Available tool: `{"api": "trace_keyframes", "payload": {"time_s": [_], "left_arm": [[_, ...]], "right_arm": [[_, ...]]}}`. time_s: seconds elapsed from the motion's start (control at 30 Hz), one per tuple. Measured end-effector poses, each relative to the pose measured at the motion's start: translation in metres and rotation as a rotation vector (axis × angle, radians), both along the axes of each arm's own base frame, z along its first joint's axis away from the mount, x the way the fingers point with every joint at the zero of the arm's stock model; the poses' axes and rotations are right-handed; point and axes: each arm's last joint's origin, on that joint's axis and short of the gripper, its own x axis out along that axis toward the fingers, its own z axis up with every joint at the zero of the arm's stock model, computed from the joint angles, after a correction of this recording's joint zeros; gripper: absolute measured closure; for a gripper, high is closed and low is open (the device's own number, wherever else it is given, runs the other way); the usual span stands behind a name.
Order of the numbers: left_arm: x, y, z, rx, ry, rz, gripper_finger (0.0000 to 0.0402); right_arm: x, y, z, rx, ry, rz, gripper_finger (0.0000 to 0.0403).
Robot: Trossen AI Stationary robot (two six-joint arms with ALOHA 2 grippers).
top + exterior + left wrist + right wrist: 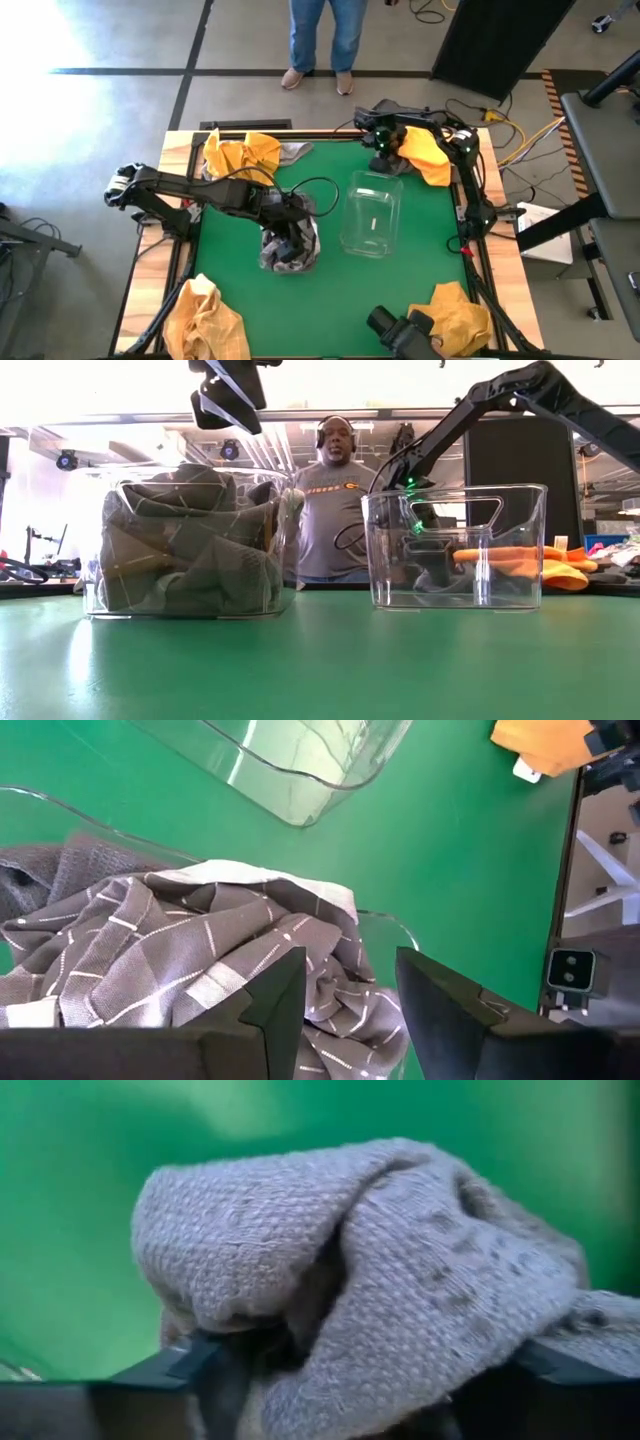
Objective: Sort towels by color in basket
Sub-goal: Put the dark gray towel into the left transparent bin
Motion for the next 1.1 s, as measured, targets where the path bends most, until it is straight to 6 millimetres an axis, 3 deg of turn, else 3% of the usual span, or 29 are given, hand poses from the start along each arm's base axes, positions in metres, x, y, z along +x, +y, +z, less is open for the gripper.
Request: {"api": "trace_keyframes", "payload": {"time_s": [0.17, 0.37, 0.57, 0.73, 0.87, 1.1], "left_arm": [[-0.001, 0.0, 0.002, 0.019, -0.009, -0.03, 0.0261], [-0.006, 0.002, 0.006, 0.035, -0.009, -0.044, 0.027], [-0.005, 0.007, 0.007, 0.083, -0.032, -0.049, 0.0271], [-0.008, 0.019, 0.013, 0.129, -0.059, -0.074, 0.0265], [-0.014, 0.03, 0.019, 0.162, -0.075, -0.079, 0.0254], [-0.026, 0.04, 0.032, 0.239, -0.105, -0.073, 0.0233]], "right_arm": [[0.002, 0.001, 0.016, -0.053, -0.053, -0.006, 0.0251], [0.002, 0.014, 0.065, -0.159, -0.163, -0.013, 0.0379], [0.0, 0.038, 0.13, -0.316, -0.355, -0.04, 0.0383], [-0.014, 0.058, 0.173, -0.427, -0.508, -0.07, 0.0384], [-0.029, 0.067, 0.186, -0.518, -0.508, -0.103, 0.0384], [-0.049, 0.083, 0.183, -0.538, -0.487, -0.145, 0.0385]]}}
